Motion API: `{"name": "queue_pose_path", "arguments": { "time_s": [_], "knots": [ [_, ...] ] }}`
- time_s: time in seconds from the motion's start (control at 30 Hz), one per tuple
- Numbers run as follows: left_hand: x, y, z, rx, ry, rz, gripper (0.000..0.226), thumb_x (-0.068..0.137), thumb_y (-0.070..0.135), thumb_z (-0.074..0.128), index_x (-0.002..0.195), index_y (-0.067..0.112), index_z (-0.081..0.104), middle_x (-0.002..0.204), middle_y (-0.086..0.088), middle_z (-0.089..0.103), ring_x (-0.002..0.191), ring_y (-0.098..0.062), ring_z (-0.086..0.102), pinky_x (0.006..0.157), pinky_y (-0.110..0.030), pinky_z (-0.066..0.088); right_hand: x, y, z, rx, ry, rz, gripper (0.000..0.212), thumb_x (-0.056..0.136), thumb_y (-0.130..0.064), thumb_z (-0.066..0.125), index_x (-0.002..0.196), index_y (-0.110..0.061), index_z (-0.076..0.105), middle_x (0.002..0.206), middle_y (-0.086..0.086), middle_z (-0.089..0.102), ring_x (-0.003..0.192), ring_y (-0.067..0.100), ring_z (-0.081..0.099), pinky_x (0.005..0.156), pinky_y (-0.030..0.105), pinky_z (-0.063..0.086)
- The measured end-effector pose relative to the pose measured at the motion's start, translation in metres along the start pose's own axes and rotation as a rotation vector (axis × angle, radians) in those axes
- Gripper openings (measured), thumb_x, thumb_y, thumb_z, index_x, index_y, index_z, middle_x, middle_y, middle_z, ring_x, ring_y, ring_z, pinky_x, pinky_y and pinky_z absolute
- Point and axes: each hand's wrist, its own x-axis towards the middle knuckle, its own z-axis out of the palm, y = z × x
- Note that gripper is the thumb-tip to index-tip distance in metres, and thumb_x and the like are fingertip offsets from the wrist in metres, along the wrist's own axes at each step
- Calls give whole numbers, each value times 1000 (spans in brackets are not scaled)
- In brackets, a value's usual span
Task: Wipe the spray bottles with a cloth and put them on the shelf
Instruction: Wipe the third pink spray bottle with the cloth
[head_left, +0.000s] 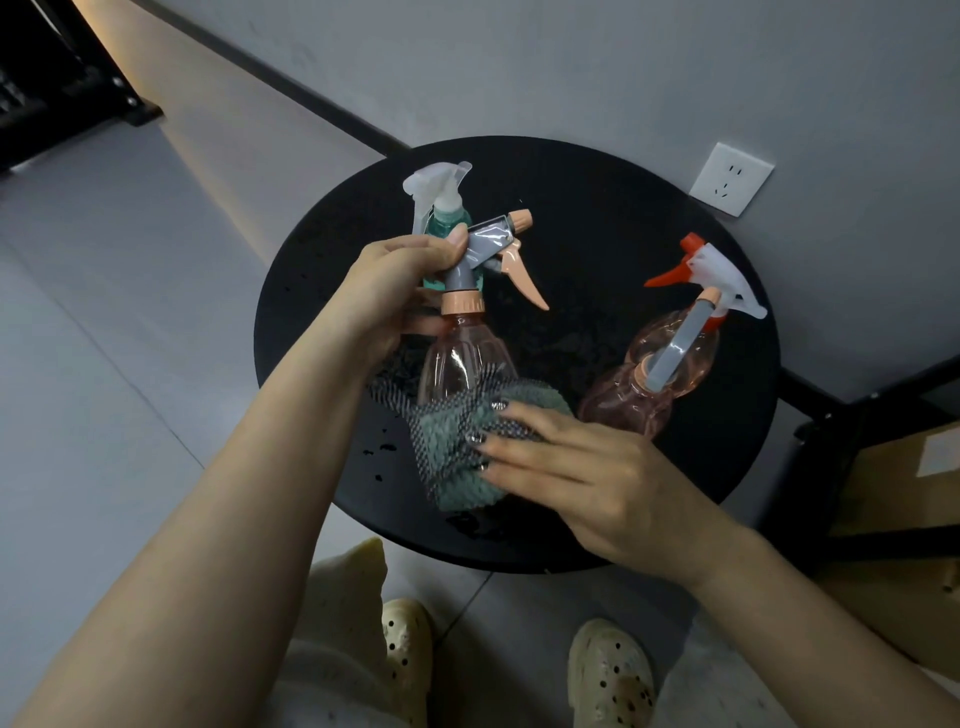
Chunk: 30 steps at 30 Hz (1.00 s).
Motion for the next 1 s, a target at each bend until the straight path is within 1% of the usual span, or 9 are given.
{"name": "queue_pose_path", "arguments": {
  "time_s": [0.13,0.27,0.33,0.43,0.5,0.57,0.7,0.87,1.0],
  "knots": [
    [-2,0,0,4,2,18,23,88,32,59,74,15,65,84,-8,62,69,-20,60,52,-25,54,-3,3,1,-50,-20,-54,36,87,7,57,120,-7,62,131,5,57,131,27,43,102,39,44],
    [-2,0,3,4,-17,26,24,88,31,60,71,16,64,77,-6,60,60,-16,59,47,-22,50,9,8,6,29,82,78,46,82,13,62,123,-6,59,133,6,54,131,27,43,95,43,50],
    [-2,-1,4,-1,-10,29,24,88,31,60,69,16,63,72,-5,58,54,-15,56,45,-20,47,17,11,8,100,141,166,48,83,15,58,127,-6,56,137,3,47,134,26,40,102,39,45],
    [-2,-2,3,3,2,44,26,88,31,61,67,16,61,69,-3,59,52,-14,56,47,-19,45,26,9,8,280,224,361,45,90,4,45,133,-10,49,140,-4,41,136,15,36,110,23,31],
    [-3,-1,2,-16,-9,54,25,88,30,60,70,14,60,68,-2,60,51,-11,58,47,-20,49,27,5,10,425,277,509,46,92,-3,46,135,-17,44,140,-13,39,134,2,35,108,13,27],
    [-4,-1,0,-28,-33,78,25,89,30,59,71,13,58,70,-1,62,56,-11,61,52,-26,55,25,3,14,578,312,641,46,90,-23,51,135,-28,40,139,-19,39,131,-6,35,106,11,28],
    [-4,-2,1,-60,-100,110,22,86,33,58,78,13,61,80,-6,63,67,-16,63,56,-27,56,19,7,16,1033,233,886,61,67,-56,65,123,-45,43,121,-23,60,116,-3,53,98,19,44],
    [-5,-7,6,-108,-194,110,30,77,40,57,88,13,65,88,-10,61,70,-15,63,53,-23,54,16,16,19,1277,61,961,89,43,-58,83,123,-38,49,113,-17,66,108,2,60,84,16,49],
    [-7,-8,11,-110,-183,104,27,81,37,57,90,12,64,86,-6,65,66,-10,64,53,-21,53,15,18,21,1274,108,987,73,53,-43,75,121,-34,51,108,-15,68,104,3,62,78,16,50]
  ]
}}
